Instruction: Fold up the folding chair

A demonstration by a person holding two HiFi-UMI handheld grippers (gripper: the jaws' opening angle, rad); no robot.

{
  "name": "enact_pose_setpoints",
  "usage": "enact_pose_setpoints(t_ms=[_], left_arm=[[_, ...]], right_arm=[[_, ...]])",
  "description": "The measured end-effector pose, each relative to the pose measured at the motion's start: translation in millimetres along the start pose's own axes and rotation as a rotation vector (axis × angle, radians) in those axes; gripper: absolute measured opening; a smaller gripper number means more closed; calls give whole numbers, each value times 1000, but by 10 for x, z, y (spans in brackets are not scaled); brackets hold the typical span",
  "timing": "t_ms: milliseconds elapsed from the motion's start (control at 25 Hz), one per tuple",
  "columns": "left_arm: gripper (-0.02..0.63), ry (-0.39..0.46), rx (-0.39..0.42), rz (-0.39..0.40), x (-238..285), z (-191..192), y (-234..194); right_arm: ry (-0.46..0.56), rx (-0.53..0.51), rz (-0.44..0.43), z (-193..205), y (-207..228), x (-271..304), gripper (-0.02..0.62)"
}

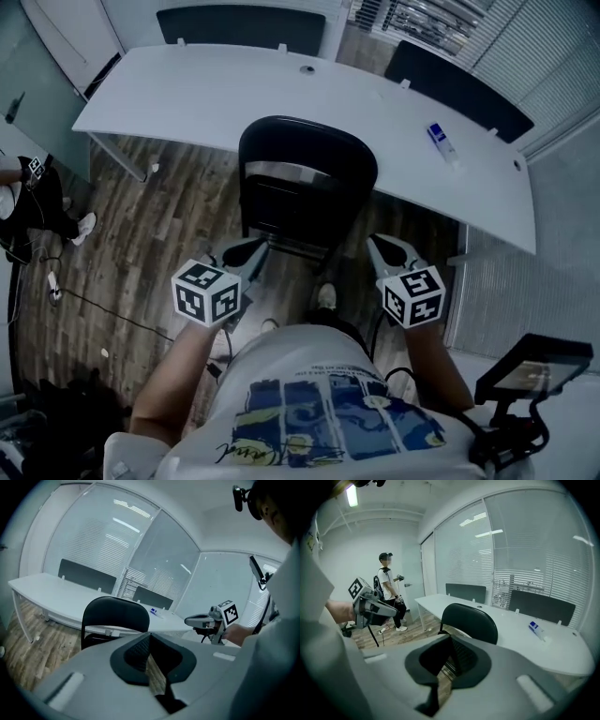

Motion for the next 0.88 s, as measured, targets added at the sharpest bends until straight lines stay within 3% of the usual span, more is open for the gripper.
enact_pose_setpoints(t_ms=[600,880], left_arm=[[6,-40,127,94,-701,360,289],[6,-18,145,78,-882,430,479]], right_arm=[[1,45,55,423,-977,-614,3],[36,39,40,543,-1188,-871,3]])
Point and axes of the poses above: the fingertips, and each gripper's own axes: x forward along the fingers, y to its right, z out of its underside, the point moved 3 cm from there along -x, backward along the fingers, and after that the axes turned 10 degrees about -z, right-handed, at the moved point
